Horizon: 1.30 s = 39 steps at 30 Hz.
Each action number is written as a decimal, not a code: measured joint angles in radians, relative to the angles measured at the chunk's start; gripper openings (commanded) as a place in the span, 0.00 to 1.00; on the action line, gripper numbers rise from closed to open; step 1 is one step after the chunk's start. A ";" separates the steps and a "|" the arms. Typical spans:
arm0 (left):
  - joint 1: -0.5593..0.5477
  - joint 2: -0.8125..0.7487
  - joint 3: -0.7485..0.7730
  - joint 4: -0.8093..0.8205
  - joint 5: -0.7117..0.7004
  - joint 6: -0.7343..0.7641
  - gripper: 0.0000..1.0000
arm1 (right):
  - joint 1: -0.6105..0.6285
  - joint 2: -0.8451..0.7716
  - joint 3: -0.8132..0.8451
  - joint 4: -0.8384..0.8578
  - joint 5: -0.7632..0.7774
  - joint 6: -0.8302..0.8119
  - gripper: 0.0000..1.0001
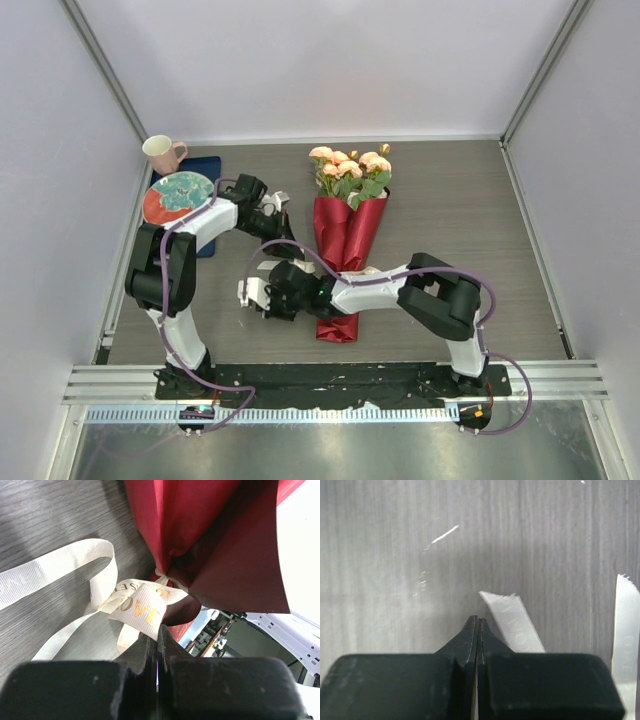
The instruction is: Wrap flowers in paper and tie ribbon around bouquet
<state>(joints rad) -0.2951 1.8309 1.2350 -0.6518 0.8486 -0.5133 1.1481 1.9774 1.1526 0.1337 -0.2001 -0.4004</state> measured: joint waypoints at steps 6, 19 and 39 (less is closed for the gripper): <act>0.001 -0.007 -0.036 0.013 0.005 -0.005 0.00 | 0.035 -0.166 -0.110 0.025 -0.002 0.079 0.00; -0.013 -0.092 -0.100 0.100 0.008 -0.107 0.02 | 0.050 -0.280 -0.114 0.072 0.083 0.186 0.78; -0.013 0.007 0.021 -0.018 0.028 0.029 0.05 | -0.080 0.070 0.121 -0.038 -0.040 -0.025 0.79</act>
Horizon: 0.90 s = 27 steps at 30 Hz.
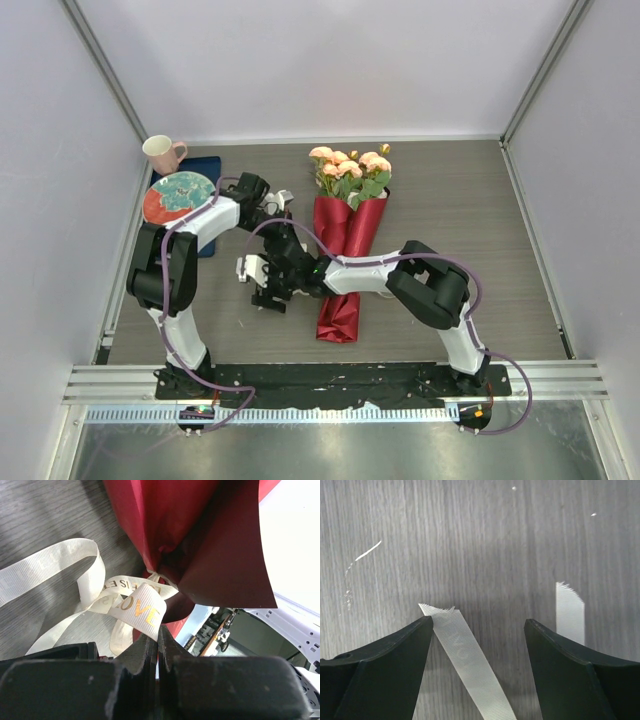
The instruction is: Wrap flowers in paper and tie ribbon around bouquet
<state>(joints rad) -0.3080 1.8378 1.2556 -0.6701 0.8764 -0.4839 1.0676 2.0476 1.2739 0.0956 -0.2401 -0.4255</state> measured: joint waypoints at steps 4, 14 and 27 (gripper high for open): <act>0.003 0.000 -0.004 0.003 0.010 -0.002 0.05 | 0.002 0.003 -0.006 -0.014 -0.040 0.003 0.73; 0.015 0.000 -0.017 0.024 0.033 -0.008 0.05 | 0.038 0.004 -0.050 0.052 -0.077 0.036 0.34; 0.017 -0.030 -0.034 0.042 0.044 -0.030 0.05 | 0.082 -0.032 -0.109 0.106 -0.023 0.083 0.00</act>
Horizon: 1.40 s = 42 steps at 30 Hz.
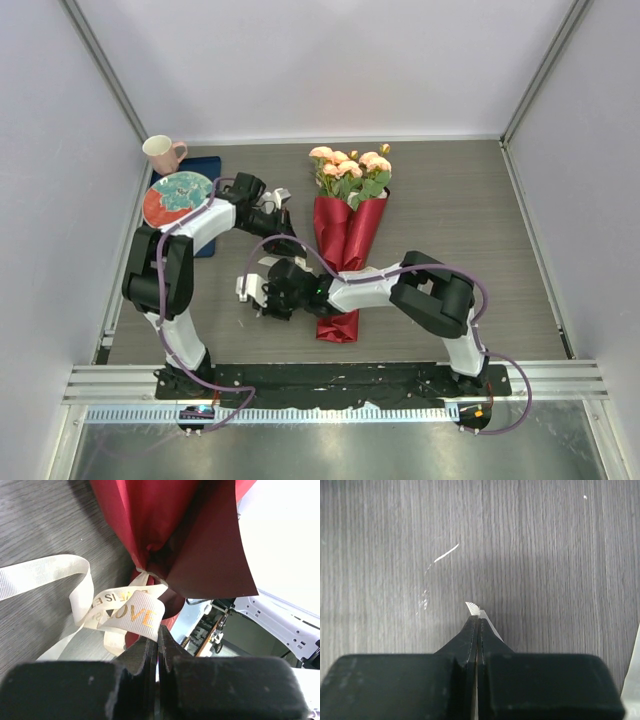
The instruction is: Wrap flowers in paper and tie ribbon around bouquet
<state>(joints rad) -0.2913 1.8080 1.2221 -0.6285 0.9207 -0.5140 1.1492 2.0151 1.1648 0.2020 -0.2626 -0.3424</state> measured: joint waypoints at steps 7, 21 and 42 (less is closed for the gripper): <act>0.002 -0.028 -0.005 0.010 0.000 -0.007 0.05 | 0.002 -0.125 -0.089 0.000 -0.001 0.041 0.00; 0.009 -0.042 -0.080 0.122 0.000 -0.118 0.02 | 0.051 -0.489 -0.274 0.101 0.072 0.293 0.00; -0.171 -0.124 -0.114 0.423 -0.089 -0.501 0.01 | 0.139 -0.795 -0.172 -0.357 0.728 0.605 0.00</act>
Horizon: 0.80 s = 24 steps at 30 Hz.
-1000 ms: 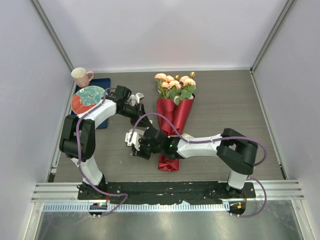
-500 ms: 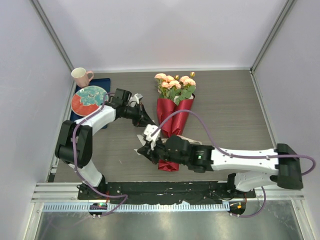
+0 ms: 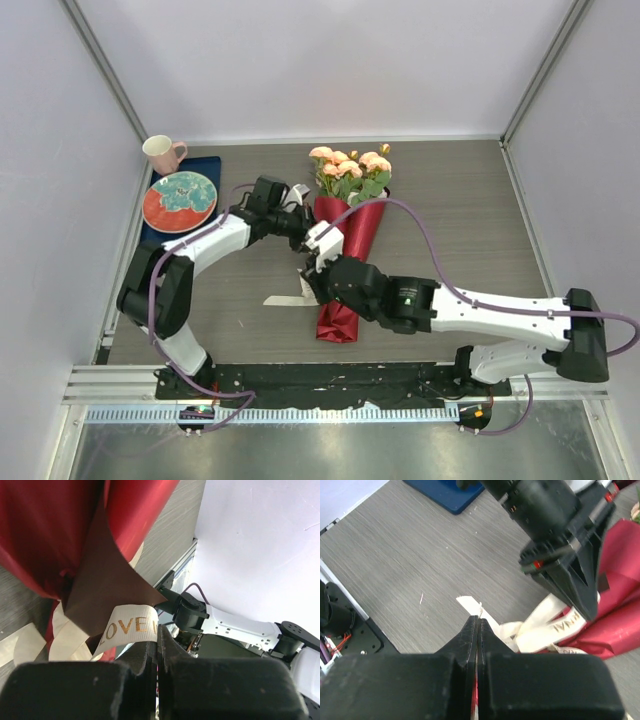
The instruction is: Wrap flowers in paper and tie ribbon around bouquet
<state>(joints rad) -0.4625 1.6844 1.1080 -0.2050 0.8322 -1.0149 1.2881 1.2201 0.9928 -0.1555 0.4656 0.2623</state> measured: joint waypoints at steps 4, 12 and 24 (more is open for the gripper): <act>-0.018 0.013 0.019 0.011 -0.010 -0.008 0.00 | -0.026 0.112 0.106 0.004 -0.054 -0.027 0.00; -0.011 0.077 0.048 0.003 -0.058 0.010 0.00 | 0.037 0.245 0.343 -0.019 -0.108 -0.074 0.00; 0.047 0.106 0.050 -0.016 -0.101 0.029 0.00 | 0.040 -0.046 0.192 -0.260 0.195 0.103 0.00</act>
<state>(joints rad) -0.4152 1.7905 1.1576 -0.2214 0.7311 -0.9863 1.3285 1.1740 1.1847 -0.4152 0.6609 0.3656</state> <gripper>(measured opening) 0.014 0.028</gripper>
